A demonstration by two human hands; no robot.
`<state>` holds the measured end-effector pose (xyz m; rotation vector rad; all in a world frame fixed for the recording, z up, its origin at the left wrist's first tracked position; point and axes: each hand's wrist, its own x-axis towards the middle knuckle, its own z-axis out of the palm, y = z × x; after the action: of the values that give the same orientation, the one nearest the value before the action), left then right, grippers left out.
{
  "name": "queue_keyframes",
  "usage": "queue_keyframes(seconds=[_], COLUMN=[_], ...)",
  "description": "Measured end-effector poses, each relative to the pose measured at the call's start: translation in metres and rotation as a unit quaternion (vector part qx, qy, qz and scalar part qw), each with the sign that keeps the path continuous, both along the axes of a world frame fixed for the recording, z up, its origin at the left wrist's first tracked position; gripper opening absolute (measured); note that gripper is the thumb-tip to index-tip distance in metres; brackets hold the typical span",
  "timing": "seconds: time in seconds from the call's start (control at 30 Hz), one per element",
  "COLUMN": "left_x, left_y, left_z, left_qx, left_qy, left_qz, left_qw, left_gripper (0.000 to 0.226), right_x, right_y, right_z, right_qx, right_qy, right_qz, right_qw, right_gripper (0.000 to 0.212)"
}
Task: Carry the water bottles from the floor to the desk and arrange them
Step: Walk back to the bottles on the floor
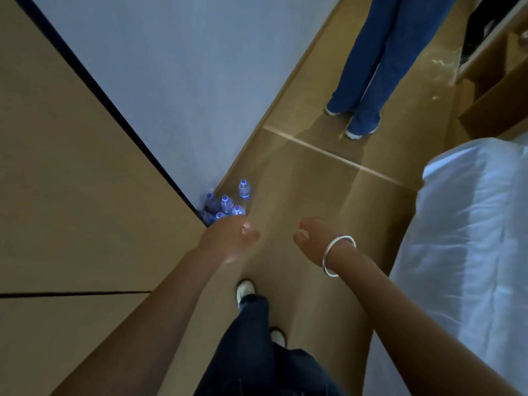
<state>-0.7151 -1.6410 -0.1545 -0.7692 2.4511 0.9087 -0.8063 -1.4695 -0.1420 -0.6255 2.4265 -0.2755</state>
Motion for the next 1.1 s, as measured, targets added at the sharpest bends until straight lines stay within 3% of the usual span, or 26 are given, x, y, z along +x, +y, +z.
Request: queue_keyframes(seconds=[0.27,0.4,0.5,0.63,0.8,0.87,0.93,1.0,1.1], left_x=[-0.069,-0.103,-0.115,-0.124,-0.135,-0.14,-0.147,-0.155,-0.166], left_y=[-0.051,-0.073,-0.079,-0.084,-0.089,-0.09,-0.092,-0.094,-0.096], left_z=[-0.033,-0.05,-0.071,-0.103,-0.163,-0.197,-0.235,-0.273,-0.329], left_qx=[0.008,0.033,0.06,0.073,0.091,0.098,0.105,0.111,0.116], left_qy=[-0.003,0.0,0.021,-0.019,-0.05,-0.075,-0.097,-0.111,-0.12], left_qz=[0.018,0.089,0.14,0.188,0.247,0.27,0.297,0.329,0.372], left_qw=[1.0,0.995,0.988,0.979,0.963,0.955,0.944,0.931,0.913], left_gripper=[0.021,0.05,0.056,0.066,0.069,0.071,0.073,0.072,0.073], right_x=[-0.082,-0.124,-0.148,-0.17,-0.19,-0.2,-0.209,-0.219,-0.232], right_y=[-0.067,-0.101,-0.124,-0.149,-0.176,-0.18,-0.186,-0.187,-0.194], right_z=[-0.025,-0.035,-0.046,-0.075,-0.136,-0.172,-0.203,-0.238,-0.286], right_qx=[0.015,0.024,0.03,0.04,0.042,0.043,0.038,0.038,0.038], right_qy=[-0.057,-0.061,-0.071,-0.095,-0.123,-0.139,-0.142,-0.156,-0.162], right_qz=[0.064,0.099,0.102,0.099,0.124,0.126,0.139,0.147,0.16], right_qw=[0.996,0.993,0.992,0.99,0.984,0.981,0.979,0.976,0.973], right_gripper=[0.024,0.032,0.032,0.031,0.03,0.014,0.027,0.013,0.035])
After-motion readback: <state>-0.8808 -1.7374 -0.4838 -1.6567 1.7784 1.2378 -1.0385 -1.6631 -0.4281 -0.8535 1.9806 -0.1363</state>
